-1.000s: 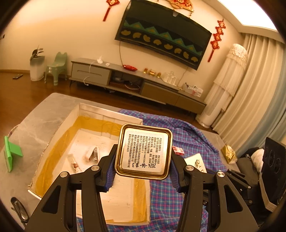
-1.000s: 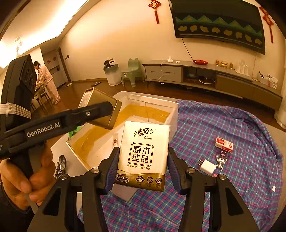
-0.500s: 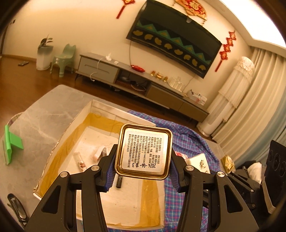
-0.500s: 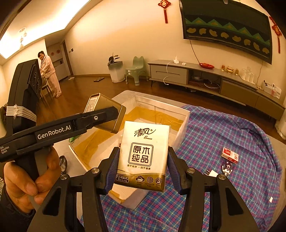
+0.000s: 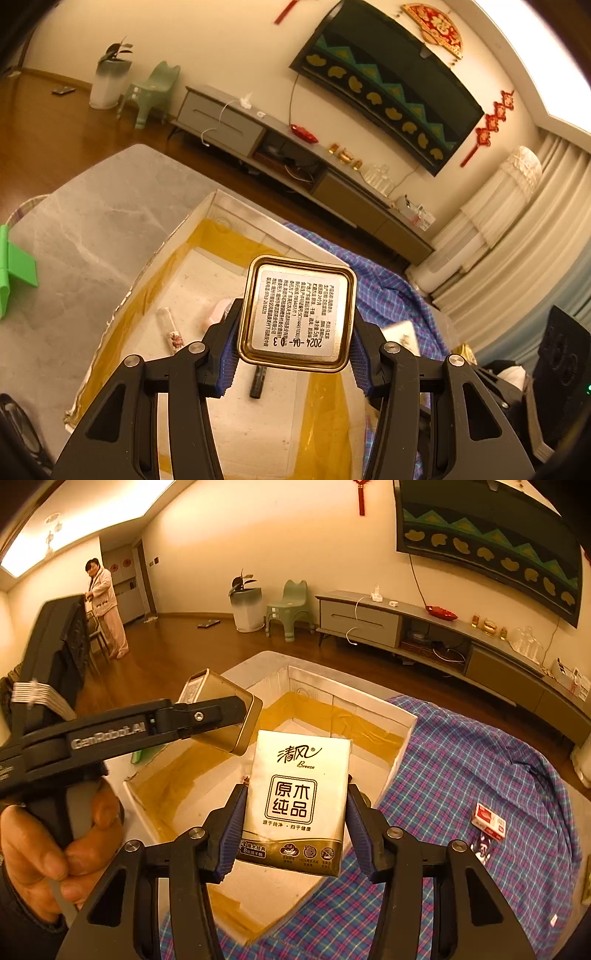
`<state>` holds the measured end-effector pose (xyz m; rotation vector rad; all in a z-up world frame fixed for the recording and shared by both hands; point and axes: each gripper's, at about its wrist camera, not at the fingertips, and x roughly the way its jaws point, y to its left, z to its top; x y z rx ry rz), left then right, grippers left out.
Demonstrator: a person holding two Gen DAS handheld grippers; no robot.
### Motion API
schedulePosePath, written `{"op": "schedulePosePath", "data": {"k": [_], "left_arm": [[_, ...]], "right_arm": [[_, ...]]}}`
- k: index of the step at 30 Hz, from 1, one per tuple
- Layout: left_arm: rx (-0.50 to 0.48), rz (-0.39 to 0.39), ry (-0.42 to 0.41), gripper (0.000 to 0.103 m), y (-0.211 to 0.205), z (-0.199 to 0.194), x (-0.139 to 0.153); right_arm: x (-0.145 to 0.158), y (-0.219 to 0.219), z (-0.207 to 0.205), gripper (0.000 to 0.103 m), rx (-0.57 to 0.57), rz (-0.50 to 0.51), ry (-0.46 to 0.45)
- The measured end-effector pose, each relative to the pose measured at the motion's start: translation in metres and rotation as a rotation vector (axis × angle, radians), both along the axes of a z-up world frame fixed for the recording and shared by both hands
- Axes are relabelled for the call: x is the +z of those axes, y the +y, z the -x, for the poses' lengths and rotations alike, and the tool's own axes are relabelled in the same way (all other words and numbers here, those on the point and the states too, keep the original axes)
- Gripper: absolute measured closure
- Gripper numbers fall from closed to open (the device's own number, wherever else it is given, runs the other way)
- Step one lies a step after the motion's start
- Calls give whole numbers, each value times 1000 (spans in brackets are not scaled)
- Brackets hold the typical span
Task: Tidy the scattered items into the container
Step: 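Carry the gold tin and tissue pack in both grippers over the white box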
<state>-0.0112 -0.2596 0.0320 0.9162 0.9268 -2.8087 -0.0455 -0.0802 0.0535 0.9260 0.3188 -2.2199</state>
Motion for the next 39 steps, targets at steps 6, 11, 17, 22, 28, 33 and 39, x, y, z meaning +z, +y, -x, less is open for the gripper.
{"op": "schedulePosePath", "data": {"k": [6,11,17,22,28,33,39], "left_arm": [[37,-33,-12,51,-14,0,-2],[88,-71,-24,51,-28,0,-4],[124,-108,-72,51,-39,7,-15],[134,-124,-101,51,-41,11,-21],[156,-163,-134,51,-47,14,-31],[165,-168,-150,51,-47,18,-34],[149,-203,-170,51,-45,33,-39]], "right_arm": [[-5,-26,21,50,22,-10,-17],[-10,-43,38,50,38,-28,-32],[-16,-51,61,50,32,-41,-68],[-21,-55,75,50,31,-65,-84],[-24,-52,92,50,15,-73,-121],[-30,-46,106,50,2,-65,-174],[-40,-51,117,50,17,-80,-212]]}}
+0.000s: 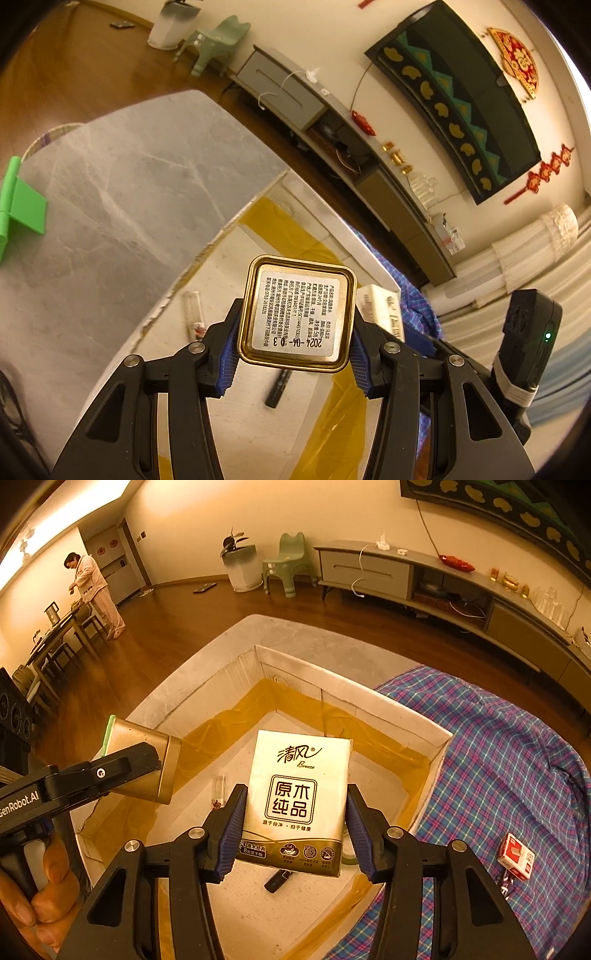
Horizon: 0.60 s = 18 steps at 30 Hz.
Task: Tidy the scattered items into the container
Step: 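Carry the gold tin and tissue pack in both grippers over the white box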
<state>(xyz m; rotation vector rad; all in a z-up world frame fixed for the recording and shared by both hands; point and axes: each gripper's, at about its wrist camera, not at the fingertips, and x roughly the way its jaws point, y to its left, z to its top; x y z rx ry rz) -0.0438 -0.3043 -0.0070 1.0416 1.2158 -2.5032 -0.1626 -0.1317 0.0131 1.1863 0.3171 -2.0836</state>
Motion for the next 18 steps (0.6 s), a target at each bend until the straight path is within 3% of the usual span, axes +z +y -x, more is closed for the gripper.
{"op": "schedulePosePath", "data": {"k": [18], "left_arm": [[14,-21,-95,51,-5,44,-27]], "right_arm": [[-22,-28,23,50,68,-74,-50]]}}
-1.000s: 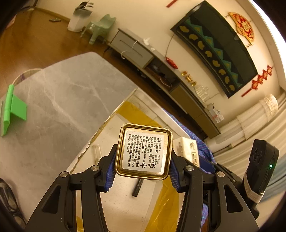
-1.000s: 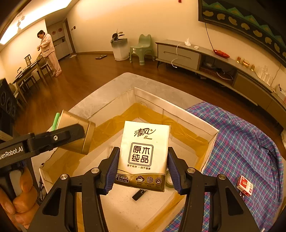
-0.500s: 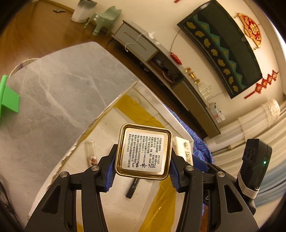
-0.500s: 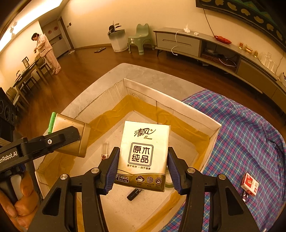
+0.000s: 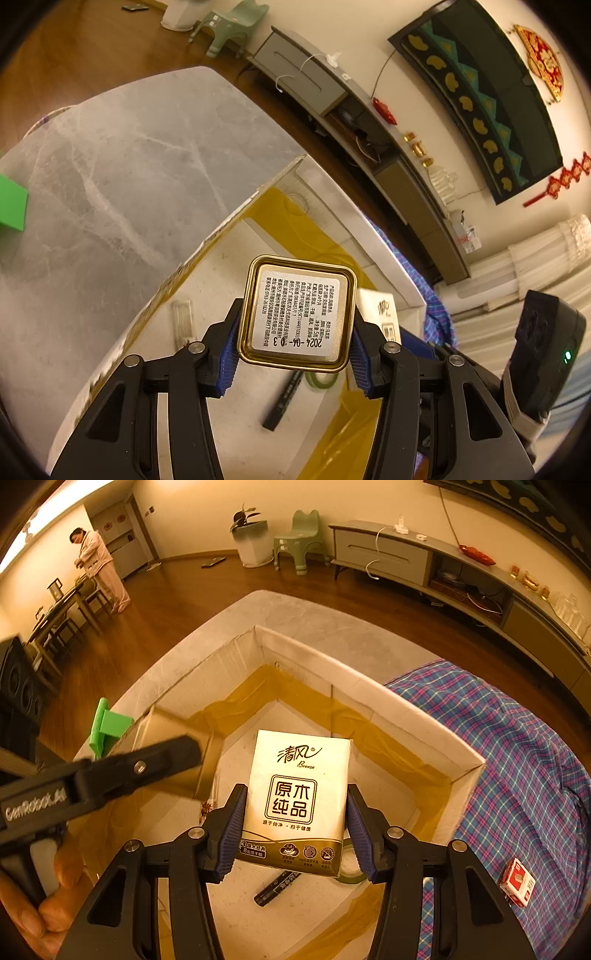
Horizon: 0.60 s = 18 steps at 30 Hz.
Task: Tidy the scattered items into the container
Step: 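Carry the gold tin and tissue pack in both grippers over the white box, then open both grippers to drop the tin and tissue pack into the box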
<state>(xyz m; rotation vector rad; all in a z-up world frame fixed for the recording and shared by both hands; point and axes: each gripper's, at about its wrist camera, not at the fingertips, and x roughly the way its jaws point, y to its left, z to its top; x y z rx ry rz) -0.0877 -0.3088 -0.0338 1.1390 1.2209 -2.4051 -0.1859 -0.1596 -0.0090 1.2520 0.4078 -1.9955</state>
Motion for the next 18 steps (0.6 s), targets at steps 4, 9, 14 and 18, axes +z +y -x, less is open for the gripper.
{"op": "schedulePosePath", "data": {"k": [4,9,14,18], "left_arm": [[-44,43,-7,51,5,13,0],[-59,96,-25,51,7,27,-2],[-73,125,-61,50,9,38,-10],[-57,109,-84,49,5,38,-16]], "right_arm": [[-5,-3,-2,50,15,-28,-4],[-7,-4,0,50,19,-79,-1],[-12,-5,-3,49,25,-111,-10],[-13,0,0,43,-8,-116,-17]]}}
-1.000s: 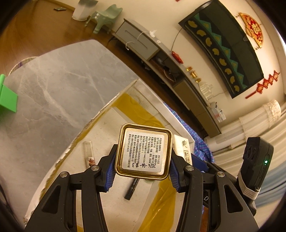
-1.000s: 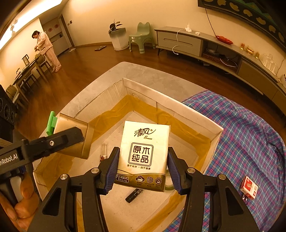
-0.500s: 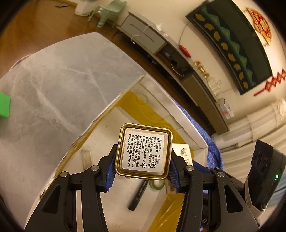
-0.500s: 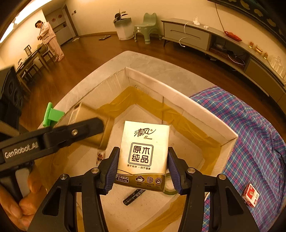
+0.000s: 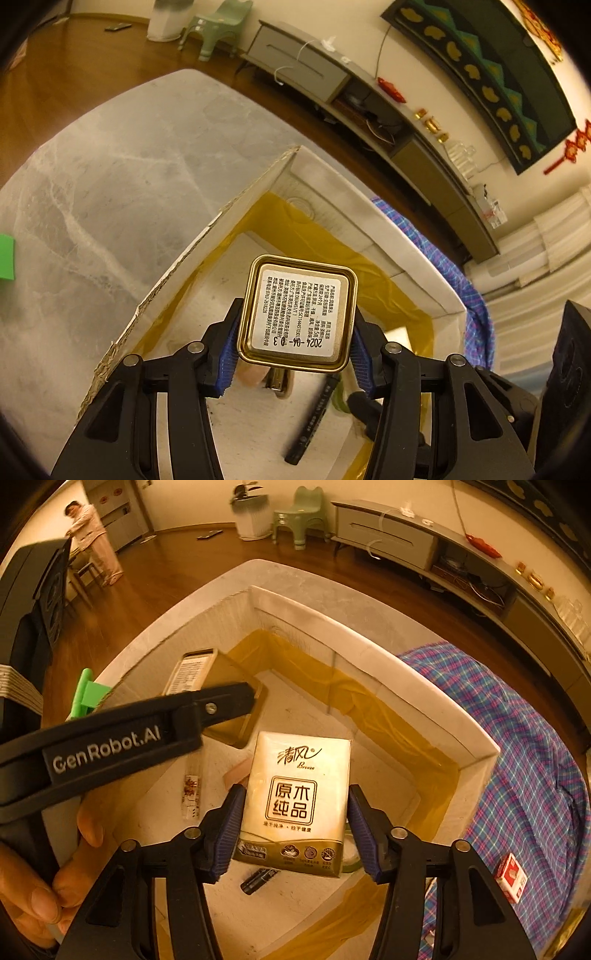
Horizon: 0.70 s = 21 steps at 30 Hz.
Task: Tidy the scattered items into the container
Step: 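Open both grippers to drop the tin and tissue pack into the box, then move both grippers back toward the remaining items on the plaid cloth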
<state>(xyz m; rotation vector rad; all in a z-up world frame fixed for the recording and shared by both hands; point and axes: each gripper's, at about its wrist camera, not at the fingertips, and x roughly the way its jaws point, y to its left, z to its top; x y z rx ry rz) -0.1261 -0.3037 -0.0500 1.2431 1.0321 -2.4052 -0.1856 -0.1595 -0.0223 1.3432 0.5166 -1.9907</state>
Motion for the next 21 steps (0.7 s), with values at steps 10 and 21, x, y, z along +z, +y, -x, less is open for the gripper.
{"op": "schedulePosePath", "data": {"k": [10,21], "left_arm": [[-37,9,19,47,-2,-7,9],[-72,95,31,47,8,-25,24]], "right_arm": [[4,11,-8,39,-24,14,-16],[16,27,-16,39,-30,53,-24]]}}
